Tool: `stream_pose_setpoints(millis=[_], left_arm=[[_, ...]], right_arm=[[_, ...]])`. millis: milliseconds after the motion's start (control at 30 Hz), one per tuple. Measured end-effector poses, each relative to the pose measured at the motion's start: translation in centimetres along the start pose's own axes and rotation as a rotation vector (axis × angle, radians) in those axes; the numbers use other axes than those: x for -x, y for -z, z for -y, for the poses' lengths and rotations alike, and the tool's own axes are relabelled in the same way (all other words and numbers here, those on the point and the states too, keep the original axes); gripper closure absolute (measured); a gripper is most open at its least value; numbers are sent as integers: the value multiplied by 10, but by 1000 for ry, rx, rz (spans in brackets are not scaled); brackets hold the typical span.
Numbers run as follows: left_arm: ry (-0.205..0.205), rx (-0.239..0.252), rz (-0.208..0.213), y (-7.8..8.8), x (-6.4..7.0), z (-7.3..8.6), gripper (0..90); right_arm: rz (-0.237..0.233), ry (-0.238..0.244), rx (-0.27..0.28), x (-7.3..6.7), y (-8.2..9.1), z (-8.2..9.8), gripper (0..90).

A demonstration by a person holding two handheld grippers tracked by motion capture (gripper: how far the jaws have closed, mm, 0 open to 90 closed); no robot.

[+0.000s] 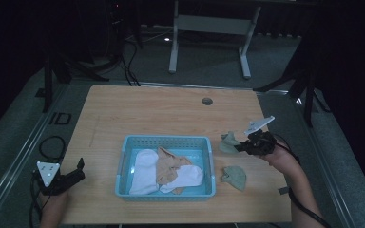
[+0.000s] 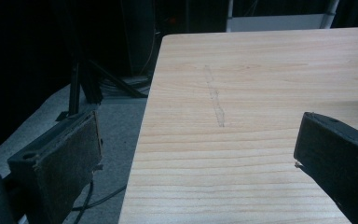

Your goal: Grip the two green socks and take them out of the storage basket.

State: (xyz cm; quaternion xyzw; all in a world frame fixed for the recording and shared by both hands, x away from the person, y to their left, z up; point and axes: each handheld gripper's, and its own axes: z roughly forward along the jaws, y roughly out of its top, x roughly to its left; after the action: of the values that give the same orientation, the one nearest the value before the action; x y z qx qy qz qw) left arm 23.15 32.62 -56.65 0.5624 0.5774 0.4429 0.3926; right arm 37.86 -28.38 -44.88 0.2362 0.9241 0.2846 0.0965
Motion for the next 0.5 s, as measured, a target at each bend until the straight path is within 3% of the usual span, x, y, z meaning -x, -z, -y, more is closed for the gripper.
stream_pose_setpoints(millis=[400, 500], left_arm=[[-1, 2, 1, 0, 0, 0, 4], [0, 2, 1, 0, 0, 0, 4]], right_arm=[[-17, -76, -34, 8, -26, 30, 850], [-18, -101, -44, 9, -30, 36, 795]])
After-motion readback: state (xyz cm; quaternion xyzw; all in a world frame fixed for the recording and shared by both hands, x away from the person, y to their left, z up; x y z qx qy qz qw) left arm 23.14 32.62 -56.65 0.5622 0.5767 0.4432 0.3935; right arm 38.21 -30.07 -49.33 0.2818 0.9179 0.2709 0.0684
